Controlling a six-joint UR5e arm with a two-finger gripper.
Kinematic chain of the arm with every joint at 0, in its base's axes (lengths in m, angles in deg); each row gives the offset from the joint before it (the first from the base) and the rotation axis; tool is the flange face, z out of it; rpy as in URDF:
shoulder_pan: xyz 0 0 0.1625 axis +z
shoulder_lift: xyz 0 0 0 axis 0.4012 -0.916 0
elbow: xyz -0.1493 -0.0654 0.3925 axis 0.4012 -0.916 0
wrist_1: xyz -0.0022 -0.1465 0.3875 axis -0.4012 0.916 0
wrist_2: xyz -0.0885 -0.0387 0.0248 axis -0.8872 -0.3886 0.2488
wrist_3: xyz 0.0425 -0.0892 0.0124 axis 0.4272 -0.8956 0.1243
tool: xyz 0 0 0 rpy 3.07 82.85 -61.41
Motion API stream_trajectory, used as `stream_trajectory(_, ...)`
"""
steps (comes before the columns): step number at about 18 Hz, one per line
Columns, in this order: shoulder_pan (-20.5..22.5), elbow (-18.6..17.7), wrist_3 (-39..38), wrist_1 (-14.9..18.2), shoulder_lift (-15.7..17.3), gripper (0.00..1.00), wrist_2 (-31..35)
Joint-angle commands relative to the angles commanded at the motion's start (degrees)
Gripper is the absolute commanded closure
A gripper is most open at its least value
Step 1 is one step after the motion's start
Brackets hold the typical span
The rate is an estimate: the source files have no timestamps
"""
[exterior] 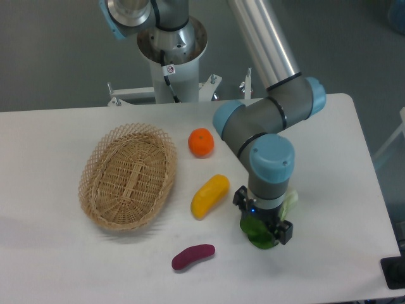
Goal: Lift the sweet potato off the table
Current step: 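Move the gripper over the purple sweet potato and lower it, then close the gripper on the purple sweet potato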
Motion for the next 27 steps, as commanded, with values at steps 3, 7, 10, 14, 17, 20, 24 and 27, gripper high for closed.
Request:
stream_trajectory(3, -1.59, 0.18, 0.0, -1.23, -0.62, 0.0, 0.0)
stream_trajectory(7, -3.7, 0.26, -0.35, -1.93, -1.23, 0.0, 0.0)
stream_trajectory(10, -5.19, 0.26, -1.05, -2.02, -1.67, 0.0, 0.0)
stream_trajectory(14, -6.86, 0.62, -2.55, -2.11, -2.64, 0.0, -0.18)
stream_trajectory(17, -8.09, 0.62, -2.99, -2.11, -3.43, 0.0, -0.18)
stream_trajectory(20, -8.71, 0.7, -3.69, -2.29, -3.87, 0.0, -0.18)
stream_trajectory(24, -9.76, 0.7, -5.62, -5.8, -5.1, 0.01, -0.09)
stream_trajectory(27, -9.85, 0.35, -5.89, -5.8, -5.19, 0.12, -0.09)
